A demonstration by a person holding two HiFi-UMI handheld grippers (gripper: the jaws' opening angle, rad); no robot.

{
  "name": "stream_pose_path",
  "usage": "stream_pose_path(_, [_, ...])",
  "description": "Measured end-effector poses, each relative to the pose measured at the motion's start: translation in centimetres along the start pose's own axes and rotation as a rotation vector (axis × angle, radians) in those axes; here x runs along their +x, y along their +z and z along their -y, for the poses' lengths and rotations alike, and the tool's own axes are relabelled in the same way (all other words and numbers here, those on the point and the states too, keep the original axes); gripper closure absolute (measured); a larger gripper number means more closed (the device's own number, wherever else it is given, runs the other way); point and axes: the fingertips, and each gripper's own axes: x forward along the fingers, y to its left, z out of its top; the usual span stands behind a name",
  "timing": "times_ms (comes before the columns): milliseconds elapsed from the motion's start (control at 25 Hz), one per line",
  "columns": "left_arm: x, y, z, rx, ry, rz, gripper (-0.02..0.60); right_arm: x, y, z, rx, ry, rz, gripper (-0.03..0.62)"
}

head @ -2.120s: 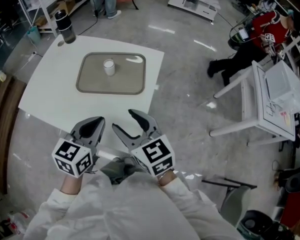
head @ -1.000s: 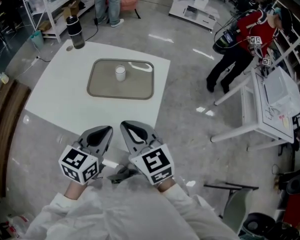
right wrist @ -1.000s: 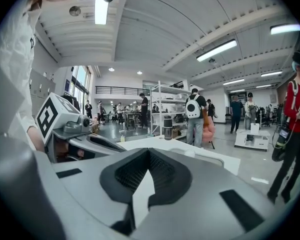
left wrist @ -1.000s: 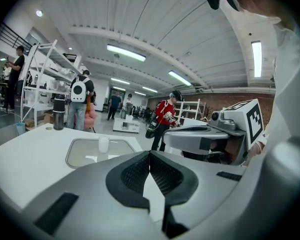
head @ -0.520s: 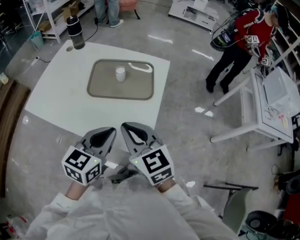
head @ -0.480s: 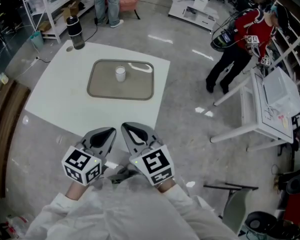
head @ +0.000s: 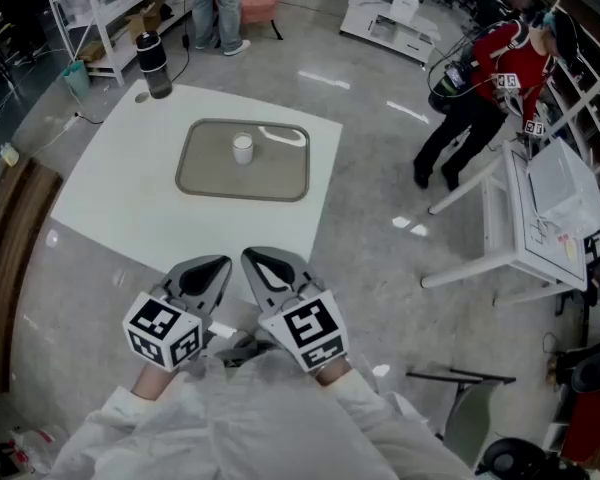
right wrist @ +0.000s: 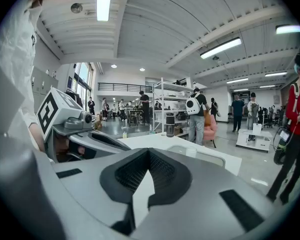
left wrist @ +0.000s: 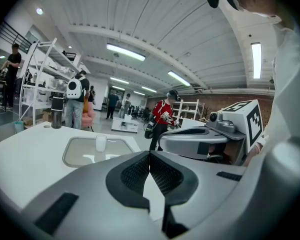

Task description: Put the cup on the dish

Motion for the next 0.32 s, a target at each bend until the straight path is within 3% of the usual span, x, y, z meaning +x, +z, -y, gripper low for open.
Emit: stream_pose_path(320, [-0.03, 0.16, -0.27, 0.008, 0.001, -0.008, 0.572, -0.08, -0.12, -0.19, 0.001, 0.004, -0.011, 0.582])
